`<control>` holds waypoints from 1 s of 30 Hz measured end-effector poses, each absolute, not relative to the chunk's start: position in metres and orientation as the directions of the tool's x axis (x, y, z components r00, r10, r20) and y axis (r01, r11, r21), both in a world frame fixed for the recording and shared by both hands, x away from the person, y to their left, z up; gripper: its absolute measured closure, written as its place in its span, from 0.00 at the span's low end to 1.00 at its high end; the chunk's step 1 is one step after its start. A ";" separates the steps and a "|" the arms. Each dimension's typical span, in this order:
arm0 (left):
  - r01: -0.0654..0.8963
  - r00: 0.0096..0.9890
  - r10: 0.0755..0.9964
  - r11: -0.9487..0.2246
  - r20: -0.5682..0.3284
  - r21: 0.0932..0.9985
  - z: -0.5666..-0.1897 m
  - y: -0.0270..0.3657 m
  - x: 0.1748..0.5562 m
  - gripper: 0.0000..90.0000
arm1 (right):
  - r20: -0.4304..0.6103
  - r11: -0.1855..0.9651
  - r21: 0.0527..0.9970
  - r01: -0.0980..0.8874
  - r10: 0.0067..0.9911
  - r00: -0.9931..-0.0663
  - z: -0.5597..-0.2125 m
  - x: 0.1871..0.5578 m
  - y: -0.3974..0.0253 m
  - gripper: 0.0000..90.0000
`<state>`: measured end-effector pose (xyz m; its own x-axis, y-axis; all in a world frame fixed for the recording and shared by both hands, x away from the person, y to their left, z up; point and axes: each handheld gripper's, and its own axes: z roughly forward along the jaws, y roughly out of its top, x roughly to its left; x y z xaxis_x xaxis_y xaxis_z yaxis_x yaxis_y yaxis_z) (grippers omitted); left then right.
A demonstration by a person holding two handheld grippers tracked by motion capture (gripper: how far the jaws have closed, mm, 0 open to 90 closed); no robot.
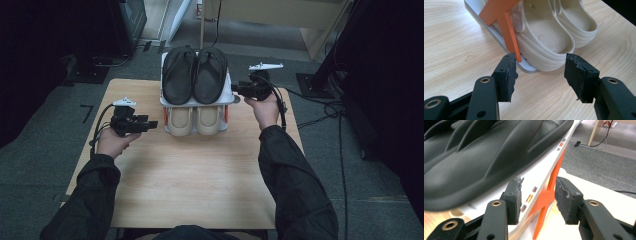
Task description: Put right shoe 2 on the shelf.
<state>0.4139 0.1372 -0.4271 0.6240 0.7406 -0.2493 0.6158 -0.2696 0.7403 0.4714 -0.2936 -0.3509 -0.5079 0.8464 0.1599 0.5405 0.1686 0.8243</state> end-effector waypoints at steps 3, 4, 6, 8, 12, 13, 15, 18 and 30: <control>0.616 0.620 0.744 -0.263 -0.251 0.743 -0.428 0.138 0.413 0.48 | 0.158 0.174 0.829 0.531 0.838 -0.522 -0.356 0.463 -0.297 0.63; 0.616 0.618 0.746 -0.262 -0.250 0.743 -0.429 0.138 0.413 0.48 | 0.157 0.182 0.826 0.533 0.835 -0.528 -0.357 0.461 -0.297 0.62; 0.613 0.618 0.747 -0.262 -0.246 0.746 -0.430 0.139 0.413 0.47 | 0.150 0.193 0.829 0.525 0.828 -0.541 -0.361 0.455 -0.299 0.62; 0.612 0.617 0.748 -0.262 -0.244 0.746 -0.430 0.139 0.412 0.47 | 0.151 0.200 0.826 0.527 0.823 -0.548 -0.364 0.449 -0.299 0.60; 0.605 0.618 0.750 -0.263 -0.235 0.752 -0.431 0.140 0.411 0.46 | 0.155 0.197 0.840 0.506 0.807 -0.570 -0.370 0.436 -0.302 0.60; 0.604 0.618 0.750 -0.262 -0.235 0.753 -0.431 0.141 0.411 0.46 | 0.147 0.209 0.836 0.507 0.805 -0.575 -0.372 0.432 -0.302 0.60; 0.604 0.617 0.751 -0.262 -0.234 0.752 -0.431 0.142 0.410 0.46 | 0.136 0.230 0.830 0.508 0.800 -0.585 -0.377 0.426 -0.303 0.59; 0.601 0.617 0.752 -0.263 -0.229 0.755 -0.432 0.142 0.410 0.46 | 0.130 0.245 0.826 0.508 0.793 -0.595 -0.386 0.416 -0.305 0.58; 0.589 0.633 0.746 -0.292 -0.206 0.754 -0.437 0.141 0.402 0.45 | 0.154 0.242 0.813 0.529 0.787 -0.597 -0.423 0.391 -0.318 0.56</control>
<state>0.4022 0.1407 -0.4372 0.6329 0.7464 -0.2056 0.5891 -0.2919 0.7535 0.3909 -0.3176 -0.4233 -0.5974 0.7869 0.1545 0.5292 0.2421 0.8132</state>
